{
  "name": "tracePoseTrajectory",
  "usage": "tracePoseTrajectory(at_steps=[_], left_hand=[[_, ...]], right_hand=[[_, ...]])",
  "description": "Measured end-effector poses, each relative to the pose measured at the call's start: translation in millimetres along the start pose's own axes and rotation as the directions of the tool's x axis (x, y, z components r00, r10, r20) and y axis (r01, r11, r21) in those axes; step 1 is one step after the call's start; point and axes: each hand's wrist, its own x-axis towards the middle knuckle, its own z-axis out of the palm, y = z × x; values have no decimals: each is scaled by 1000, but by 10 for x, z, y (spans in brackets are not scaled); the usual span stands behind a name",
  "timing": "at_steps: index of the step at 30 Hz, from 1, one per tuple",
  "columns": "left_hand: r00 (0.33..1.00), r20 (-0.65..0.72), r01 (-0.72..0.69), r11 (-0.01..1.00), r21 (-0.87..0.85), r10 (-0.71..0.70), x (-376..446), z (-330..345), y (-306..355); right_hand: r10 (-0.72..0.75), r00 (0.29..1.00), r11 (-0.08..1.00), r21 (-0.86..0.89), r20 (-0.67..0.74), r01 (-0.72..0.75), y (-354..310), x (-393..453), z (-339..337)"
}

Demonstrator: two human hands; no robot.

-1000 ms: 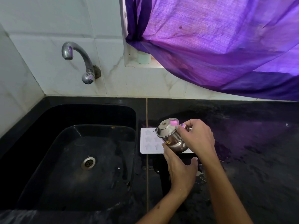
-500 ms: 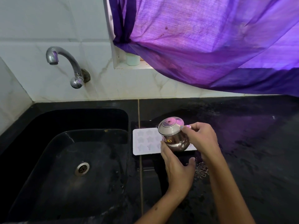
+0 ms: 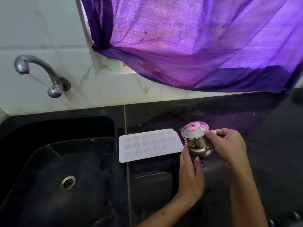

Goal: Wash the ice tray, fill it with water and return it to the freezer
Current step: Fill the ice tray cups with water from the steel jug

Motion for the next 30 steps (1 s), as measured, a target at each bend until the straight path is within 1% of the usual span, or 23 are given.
tracePoseTrajectory(at_steps=[6,11,14,30], left_hand=[[995,87,41,999,-25,-38,-12,163,7],[994,87,76,996,-56,-71,-34,183,-24],[994,79,87,993,-75,-81,-46,154,-2],[995,71,71,993,-91,-65,-37,98,-37]], right_hand=[[55,998,996,-72,-25,-56,111,19,-92],[54,999,989,-136,6,-53,107,1,-78],[32,999,985,-169,29,-27,72,-17,-55],[-5,998,969,-248,59,20,-28,-49,19]])
